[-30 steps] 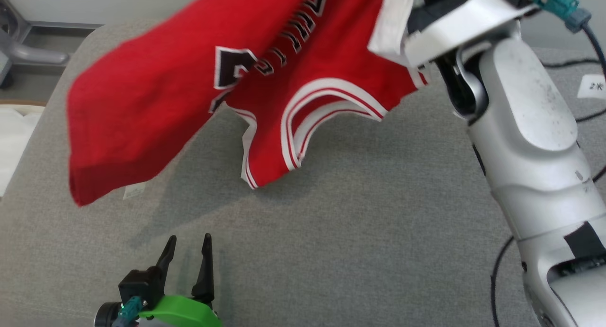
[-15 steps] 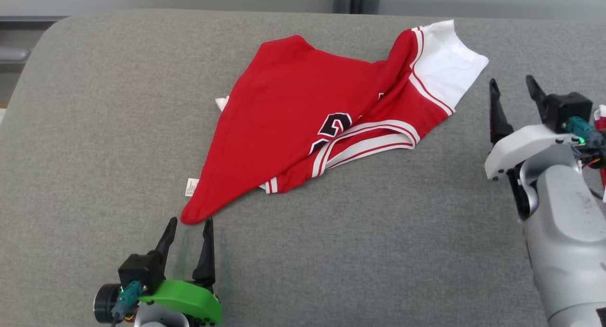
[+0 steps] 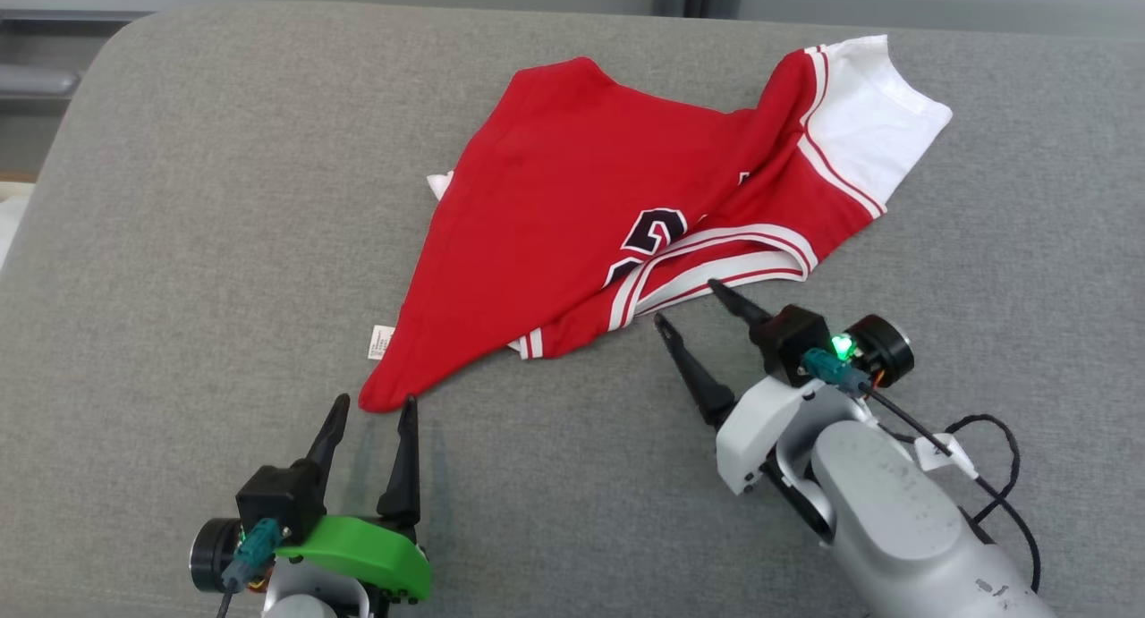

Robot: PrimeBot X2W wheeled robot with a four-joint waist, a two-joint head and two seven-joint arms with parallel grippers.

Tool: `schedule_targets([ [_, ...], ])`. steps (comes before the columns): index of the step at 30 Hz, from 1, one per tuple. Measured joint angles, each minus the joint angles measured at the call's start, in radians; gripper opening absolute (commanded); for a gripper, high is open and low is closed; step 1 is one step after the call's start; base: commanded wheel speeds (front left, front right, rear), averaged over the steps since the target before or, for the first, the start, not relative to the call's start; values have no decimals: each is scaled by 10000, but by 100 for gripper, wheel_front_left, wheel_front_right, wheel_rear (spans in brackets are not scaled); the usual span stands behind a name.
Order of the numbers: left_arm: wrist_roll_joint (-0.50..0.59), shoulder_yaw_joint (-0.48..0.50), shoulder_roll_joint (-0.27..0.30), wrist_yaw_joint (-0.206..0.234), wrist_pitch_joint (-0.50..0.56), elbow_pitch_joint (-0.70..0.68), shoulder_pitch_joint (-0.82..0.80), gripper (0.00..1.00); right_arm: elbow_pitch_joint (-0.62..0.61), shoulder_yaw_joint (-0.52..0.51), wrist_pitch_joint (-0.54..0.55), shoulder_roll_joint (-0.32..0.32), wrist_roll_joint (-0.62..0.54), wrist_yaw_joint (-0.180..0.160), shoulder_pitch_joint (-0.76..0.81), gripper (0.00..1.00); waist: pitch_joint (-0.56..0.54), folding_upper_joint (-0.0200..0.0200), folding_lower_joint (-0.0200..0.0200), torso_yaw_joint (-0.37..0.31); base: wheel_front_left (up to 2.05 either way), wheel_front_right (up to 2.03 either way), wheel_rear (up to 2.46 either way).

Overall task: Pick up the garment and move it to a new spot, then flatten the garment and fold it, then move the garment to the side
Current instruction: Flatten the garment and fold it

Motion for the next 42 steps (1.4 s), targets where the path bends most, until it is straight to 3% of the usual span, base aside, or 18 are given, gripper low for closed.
schedule_targets([
  [4, -81, -102, 0, 0, 0, 8, -27, 100, 769, 1074, 0, 6, 1003, 0, -275, 100, 88, 0, 0, 294, 0, 0, 0],
  [11, -240, -186, 0, 0, 2, 8, -77, 100, 1246, 1507, 0, 4, 1716, 0, -789, 100, 299, 0, 0, 839, 0, 0, 0],
  [12, -242, -194, 0, 0, 0, 10, -80, 100, 1275, 1519, 0, -4, 1728, 0, -815, 88, 326, 0, 0, 898, 0, 0, 0],
  [13, -242, -192, 0, 0, 0, 10, -83, 100, 1300, 1546, 0, -2, 1768, 0, -822, 46, 355, 0, 0, 965, 0, 0, 0],
  [15, -244, -182, 0, 0, 0, 15, -92, 100, 1306, 1517, 0, 10, 1839, 0, -824, 0, 400, 0, 0, 1062, 0, 0, 0],
  [26, -100, 96, -2, 0, 0, -2, -71, 100, 0, 42, 2, 2, 1323, 0, -118, 0, 226, 0, 0, 679, 0, 0, 0],
  [38, 176, 245, -4, 0, 0, -46, 517, 100, -3835, -2738, 0, -639, 897, 0, 2112, 0, -526, 0, 0, -480, 0, 0, 0],
  [42, 209, 226, -2, 0, 0, -54, 635, 100, -3496, -3304, -4, -846, 642, 0, 3005, 0, -741, 0, 0, -961, 0, 0, 0],
])
